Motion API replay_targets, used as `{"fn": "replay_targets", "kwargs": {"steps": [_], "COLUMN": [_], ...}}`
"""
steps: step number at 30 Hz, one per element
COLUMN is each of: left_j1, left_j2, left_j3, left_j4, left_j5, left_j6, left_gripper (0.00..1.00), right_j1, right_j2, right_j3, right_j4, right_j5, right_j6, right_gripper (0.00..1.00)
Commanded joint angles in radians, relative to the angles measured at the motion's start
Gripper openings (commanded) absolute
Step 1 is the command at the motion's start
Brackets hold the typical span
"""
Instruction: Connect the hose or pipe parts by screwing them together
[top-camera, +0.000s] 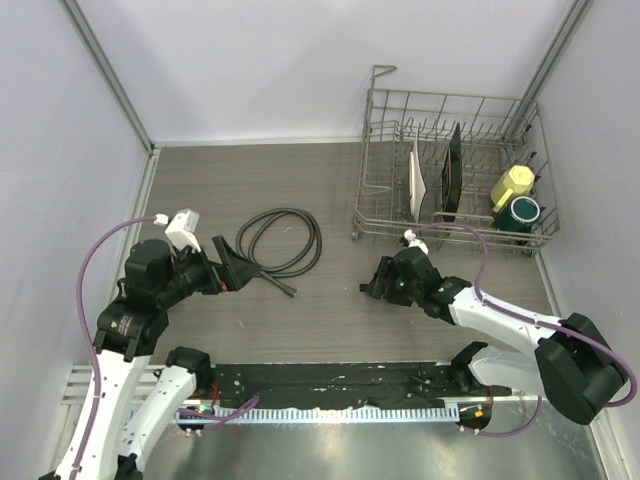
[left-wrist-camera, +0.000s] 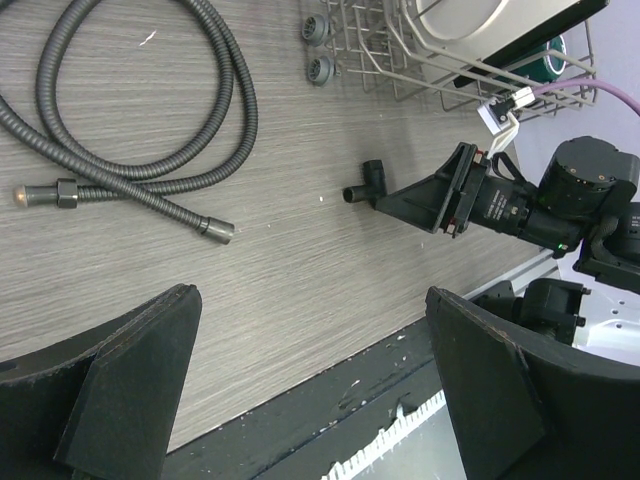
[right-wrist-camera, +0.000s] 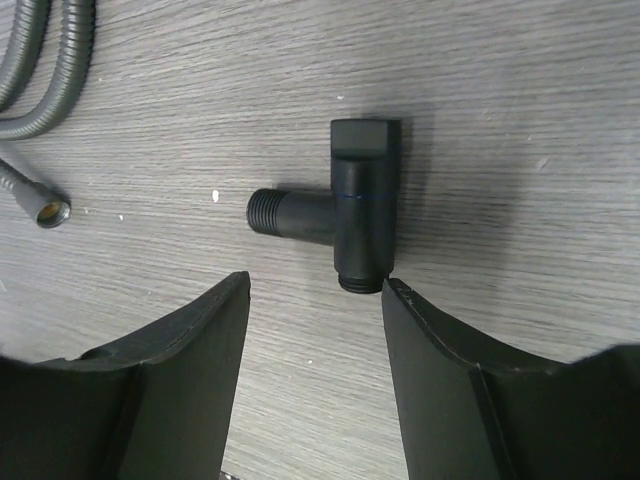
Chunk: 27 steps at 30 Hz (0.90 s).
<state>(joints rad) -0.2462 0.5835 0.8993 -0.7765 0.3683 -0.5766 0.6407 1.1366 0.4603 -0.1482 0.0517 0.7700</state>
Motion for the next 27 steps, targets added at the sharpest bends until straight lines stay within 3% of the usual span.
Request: {"fn": "replay_targets", "kwargs": {"steps": [1,5,8,13,27], "left_j1": [0.004,0.004,0.002,0.004,0.005], "left_j2": [0.004,0.004,0.004,0.003,-0.011], "left_j3": [0.010,0.015,0.012,0.000,-0.013], "left_j4": [0.046,0.048,0.046,0.054,0.048], "left_j5": [0.029,0.031,0.031,0.038,0.043], "left_j6": [-0.016,-0.019,-0.019,-0.028,-0.023], "left_gripper": [1.00,1.00,1.00,1.00,1.00], "right_j1": [0.010,0.010,0.010,0.010,0.017], "right_j2": [-0.031,-0.067,-0.084,0.004,0.222], "right_j3": [-0.011,0.033,0.087,0.150,0.181], "right_j4": [0.049,-0.075,-0.142,-0.143,0.016], "right_j5": [-0.038,0.078,0.249,0.385,0.336], "right_j6": [0.061,0.064,0.054,0.012,0.032], "right_gripper": [0.61,0.59,0.58,0.58,0.57]}}
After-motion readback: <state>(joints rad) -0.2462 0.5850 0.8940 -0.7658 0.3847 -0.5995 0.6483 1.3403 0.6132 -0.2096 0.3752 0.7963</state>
